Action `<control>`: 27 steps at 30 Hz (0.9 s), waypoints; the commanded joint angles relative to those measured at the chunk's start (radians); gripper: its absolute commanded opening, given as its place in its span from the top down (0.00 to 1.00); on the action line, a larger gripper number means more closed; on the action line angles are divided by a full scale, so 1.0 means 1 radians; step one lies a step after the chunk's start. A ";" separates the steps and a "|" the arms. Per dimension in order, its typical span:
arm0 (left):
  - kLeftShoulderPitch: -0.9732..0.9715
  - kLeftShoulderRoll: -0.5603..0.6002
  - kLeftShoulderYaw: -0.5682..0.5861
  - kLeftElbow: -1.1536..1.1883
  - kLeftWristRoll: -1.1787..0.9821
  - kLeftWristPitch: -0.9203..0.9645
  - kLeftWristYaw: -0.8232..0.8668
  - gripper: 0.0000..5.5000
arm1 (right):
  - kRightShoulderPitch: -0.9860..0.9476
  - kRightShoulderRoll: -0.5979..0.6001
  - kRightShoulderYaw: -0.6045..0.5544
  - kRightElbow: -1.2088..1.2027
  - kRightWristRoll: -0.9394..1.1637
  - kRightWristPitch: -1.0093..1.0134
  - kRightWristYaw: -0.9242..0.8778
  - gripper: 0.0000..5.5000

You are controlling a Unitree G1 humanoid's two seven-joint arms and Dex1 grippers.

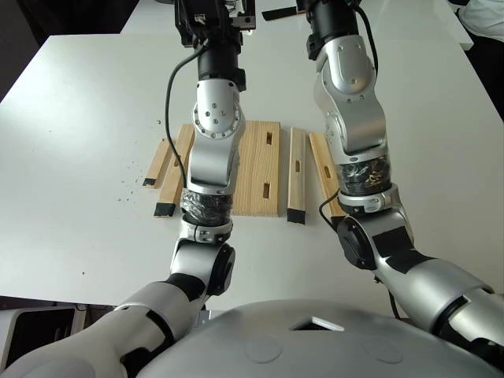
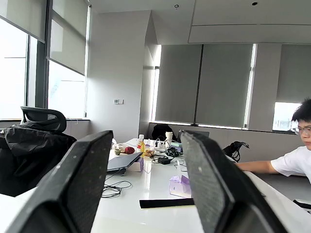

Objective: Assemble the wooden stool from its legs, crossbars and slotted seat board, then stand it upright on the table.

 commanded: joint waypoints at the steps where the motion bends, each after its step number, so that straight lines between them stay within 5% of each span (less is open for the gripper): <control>1: -0.041 0.000 0.004 0.027 -0.019 0.008 -0.021 0.26 | 0.007 0.003 -0.011 -0.002 -0.001 -0.018 -0.014 0.43; 6: -0.065 0.026 0.003 0.049 -0.035 0.012 -0.076 0.26 | 0.033 0.017 -0.018 -0.014 -0.024 -0.031 -0.073 0.27; 18: -0.091 0.063 -0.010 0.062 -0.083 0.078 -0.185 0.26 | 0.162 0.066 -0.020 -0.099 -0.060 -0.038 -0.204 0.27; 27: -0.075 0.061 0.000 0.070 -0.060 0.058 -0.143 0.26 | 0.115 0.028 -0.044 -0.057 -0.007 -0.046 -0.140 0.27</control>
